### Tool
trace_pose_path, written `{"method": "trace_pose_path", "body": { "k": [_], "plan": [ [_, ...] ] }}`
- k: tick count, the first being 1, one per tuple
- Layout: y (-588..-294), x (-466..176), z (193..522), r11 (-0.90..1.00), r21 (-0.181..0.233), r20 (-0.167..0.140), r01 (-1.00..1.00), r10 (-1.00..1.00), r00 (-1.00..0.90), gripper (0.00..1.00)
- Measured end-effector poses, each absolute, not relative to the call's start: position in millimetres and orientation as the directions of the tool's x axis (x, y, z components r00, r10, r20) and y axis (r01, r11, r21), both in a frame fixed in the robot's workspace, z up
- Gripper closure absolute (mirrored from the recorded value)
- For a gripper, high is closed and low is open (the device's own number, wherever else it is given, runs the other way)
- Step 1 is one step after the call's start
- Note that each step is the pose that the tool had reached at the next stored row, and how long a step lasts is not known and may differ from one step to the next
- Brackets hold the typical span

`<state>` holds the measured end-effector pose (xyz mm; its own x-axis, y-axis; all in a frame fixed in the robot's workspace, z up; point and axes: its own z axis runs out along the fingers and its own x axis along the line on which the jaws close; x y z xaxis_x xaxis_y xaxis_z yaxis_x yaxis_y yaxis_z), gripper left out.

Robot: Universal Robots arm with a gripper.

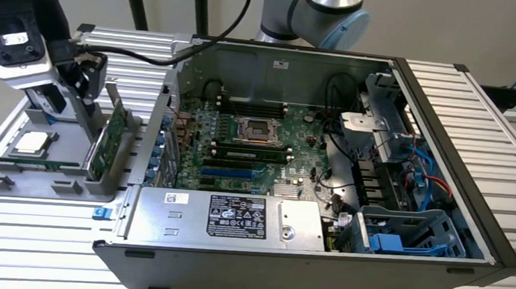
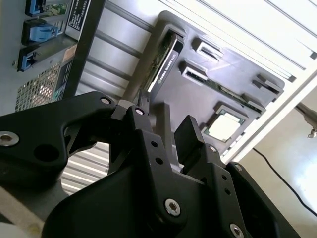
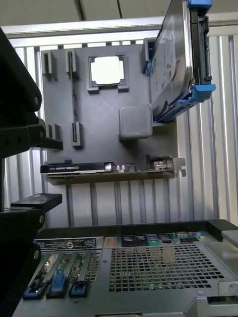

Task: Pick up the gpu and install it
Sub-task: 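Pick up the gpu and move the gpu toward the slot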

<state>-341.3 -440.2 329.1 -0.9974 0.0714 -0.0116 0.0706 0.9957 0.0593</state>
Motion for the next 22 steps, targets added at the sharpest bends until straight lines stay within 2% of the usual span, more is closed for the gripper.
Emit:
{"method": "trace_pose_path", "body": {
  "k": [22],
  "plan": [
    [-439,-341,314,0.996,0.059,-0.012,0.071,0.071,-0.997,0.00]
  ]
}}
